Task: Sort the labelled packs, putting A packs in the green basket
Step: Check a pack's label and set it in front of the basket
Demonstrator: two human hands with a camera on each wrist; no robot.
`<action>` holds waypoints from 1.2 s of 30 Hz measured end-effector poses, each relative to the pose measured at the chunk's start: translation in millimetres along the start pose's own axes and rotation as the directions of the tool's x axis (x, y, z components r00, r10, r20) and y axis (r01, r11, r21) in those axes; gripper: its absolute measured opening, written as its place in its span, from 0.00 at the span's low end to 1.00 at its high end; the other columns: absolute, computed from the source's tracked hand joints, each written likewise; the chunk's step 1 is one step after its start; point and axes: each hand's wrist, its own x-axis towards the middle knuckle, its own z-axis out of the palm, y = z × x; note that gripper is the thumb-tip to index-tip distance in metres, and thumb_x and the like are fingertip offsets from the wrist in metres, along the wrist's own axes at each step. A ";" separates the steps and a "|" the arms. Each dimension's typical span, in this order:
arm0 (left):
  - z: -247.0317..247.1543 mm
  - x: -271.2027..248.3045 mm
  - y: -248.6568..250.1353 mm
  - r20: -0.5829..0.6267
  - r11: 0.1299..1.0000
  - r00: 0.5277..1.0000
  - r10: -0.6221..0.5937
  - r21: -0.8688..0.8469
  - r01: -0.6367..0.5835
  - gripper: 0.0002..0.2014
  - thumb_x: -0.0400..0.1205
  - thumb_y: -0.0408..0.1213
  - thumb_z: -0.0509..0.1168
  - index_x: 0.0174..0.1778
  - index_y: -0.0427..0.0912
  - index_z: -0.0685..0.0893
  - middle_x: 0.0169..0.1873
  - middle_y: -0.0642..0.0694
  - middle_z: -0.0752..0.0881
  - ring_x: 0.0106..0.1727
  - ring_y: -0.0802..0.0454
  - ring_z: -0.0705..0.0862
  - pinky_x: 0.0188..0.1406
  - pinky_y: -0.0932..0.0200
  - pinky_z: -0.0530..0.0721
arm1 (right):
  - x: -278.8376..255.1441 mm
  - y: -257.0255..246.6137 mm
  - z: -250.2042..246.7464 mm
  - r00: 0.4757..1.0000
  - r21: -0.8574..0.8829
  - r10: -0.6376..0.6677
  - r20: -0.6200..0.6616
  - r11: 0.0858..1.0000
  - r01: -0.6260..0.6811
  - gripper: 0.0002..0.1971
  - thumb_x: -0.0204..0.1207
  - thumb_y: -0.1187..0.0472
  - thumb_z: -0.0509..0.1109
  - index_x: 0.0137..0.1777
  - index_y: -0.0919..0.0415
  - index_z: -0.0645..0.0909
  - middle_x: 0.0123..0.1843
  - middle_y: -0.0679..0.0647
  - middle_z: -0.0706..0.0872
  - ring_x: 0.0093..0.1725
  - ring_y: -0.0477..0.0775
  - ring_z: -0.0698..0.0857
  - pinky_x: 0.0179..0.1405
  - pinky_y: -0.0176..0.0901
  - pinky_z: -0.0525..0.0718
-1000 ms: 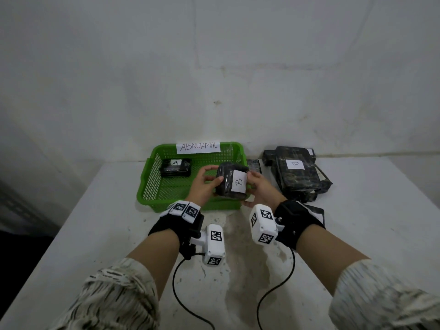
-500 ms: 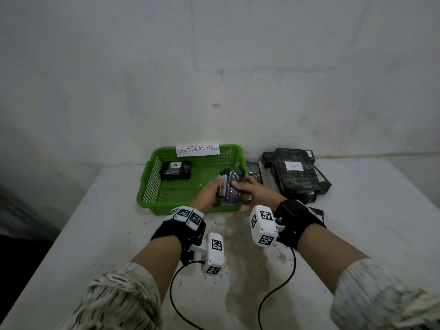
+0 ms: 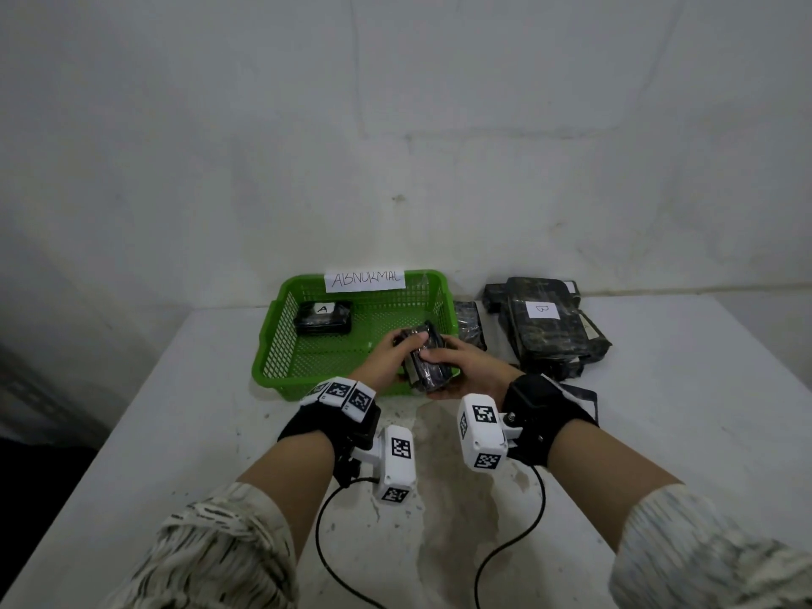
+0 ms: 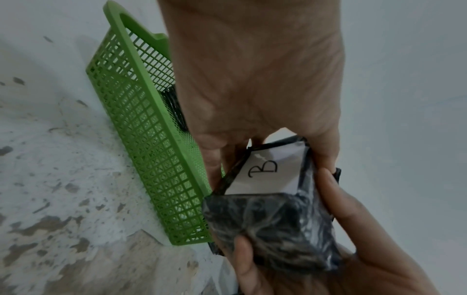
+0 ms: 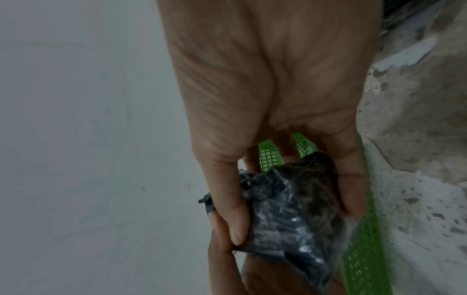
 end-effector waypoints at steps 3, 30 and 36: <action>-1.9 -1.4 0.2 -0.006 1.000 1.000 0.015 -0.020 -0.015 0.14 0.83 0.43 0.61 0.62 0.42 0.75 0.57 0.40 0.82 0.55 0.44 0.81 0.53 0.51 0.82 | -1.1 1.0 -0.7 0.998 0.054 -0.002 0.068 0.999 -0.001 0.19 0.77 0.70 0.69 0.65 0.53 0.76 0.60 0.60 0.84 0.49 0.60 0.89 0.43 0.47 0.90; -8.8 -4.4 -8.8 0.086 0.992 0.994 -0.071 -0.101 0.079 0.49 0.63 0.74 0.61 0.76 0.47 0.67 0.69 0.36 0.77 0.66 0.39 0.79 0.56 0.47 0.83 | -0.2 1.1 1.2 0.996 -0.096 -0.006 -0.087 0.995 -0.002 0.28 0.74 0.38 0.69 0.69 0.54 0.74 0.67 0.56 0.82 0.65 0.55 0.81 0.66 0.57 0.79; -10.9 0.2 -12.9 0.099 0.991 0.993 -0.060 -0.117 0.072 0.61 0.49 0.76 0.71 0.77 0.49 0.66 0.70 0.38 0.75 0.66 0.36 0.78 0.61 0.41 0.82 | 0.5 -1.7 6.2 0.994 -0.019 -0.070 -0.079 0.997 0.069 0.24 0.78 0.49 0.70 0.69 0.62 0.74 0.66 0.62 0.83 0.59 0.57 0.84 0.62 0.53 0.82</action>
